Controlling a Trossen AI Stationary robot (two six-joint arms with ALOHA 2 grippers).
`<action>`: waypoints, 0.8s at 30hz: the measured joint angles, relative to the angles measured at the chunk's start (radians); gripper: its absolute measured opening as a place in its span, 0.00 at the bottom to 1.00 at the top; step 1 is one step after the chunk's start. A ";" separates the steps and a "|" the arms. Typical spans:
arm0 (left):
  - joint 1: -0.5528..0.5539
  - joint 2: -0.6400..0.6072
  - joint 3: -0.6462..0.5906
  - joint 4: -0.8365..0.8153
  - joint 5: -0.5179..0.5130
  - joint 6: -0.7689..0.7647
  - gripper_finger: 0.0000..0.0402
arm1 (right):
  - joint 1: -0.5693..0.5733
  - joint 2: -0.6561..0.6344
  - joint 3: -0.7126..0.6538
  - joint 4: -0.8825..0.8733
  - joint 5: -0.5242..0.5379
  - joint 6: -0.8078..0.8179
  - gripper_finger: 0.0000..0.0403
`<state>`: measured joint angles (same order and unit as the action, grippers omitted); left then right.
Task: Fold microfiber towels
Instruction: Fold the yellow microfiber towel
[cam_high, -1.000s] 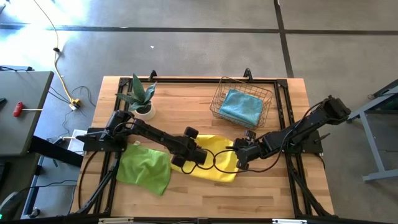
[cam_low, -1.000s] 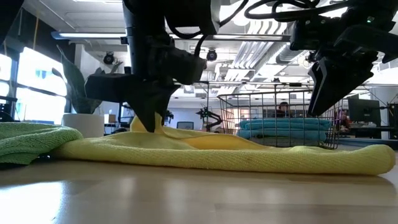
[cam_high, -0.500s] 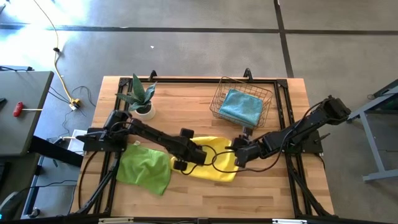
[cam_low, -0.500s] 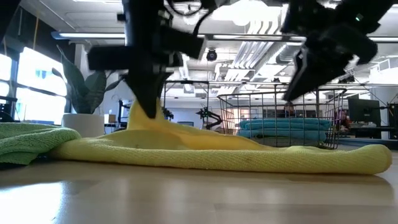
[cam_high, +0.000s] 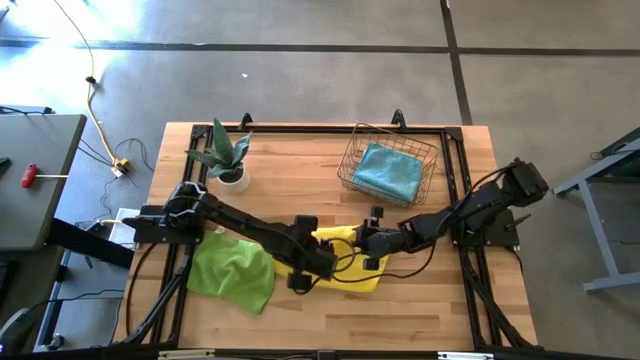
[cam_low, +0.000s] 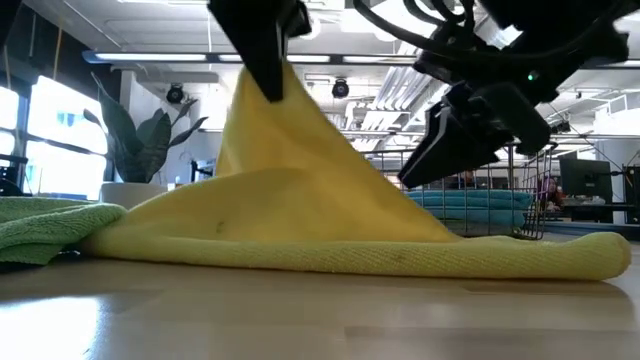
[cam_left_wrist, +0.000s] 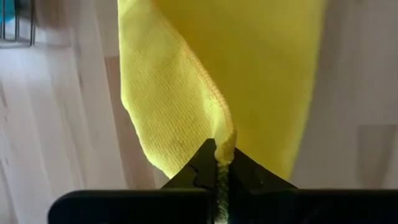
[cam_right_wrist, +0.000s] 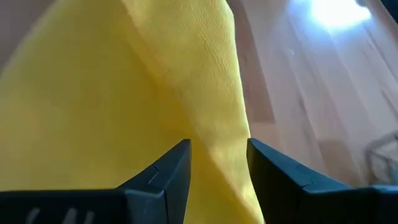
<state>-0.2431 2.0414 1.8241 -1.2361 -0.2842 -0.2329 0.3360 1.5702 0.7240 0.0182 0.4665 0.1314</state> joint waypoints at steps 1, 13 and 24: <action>-0.006 0.000 0.015 -0.007 0.002 0.000 0.00 | -0.009 0.007 -0.013 0.053 -0.015 -0.018 0.37; -0.024 0.000 0.077 -0.055 -0.031 0.000 0.00 | -0.047 0.020 -0.087 0.236 -0.153 -0.061 0.36; -0.005 0.000 0.077 -0.063 -0.035 0.016 0.00 | -0.020 0.047 -0.086 0.146 0.054 0.018 0.36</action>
<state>-0.2481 2.0415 1.9015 -1.2991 -0.3187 -0.2165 0.3157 1.6171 0.6380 0.1645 0.5201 0.1490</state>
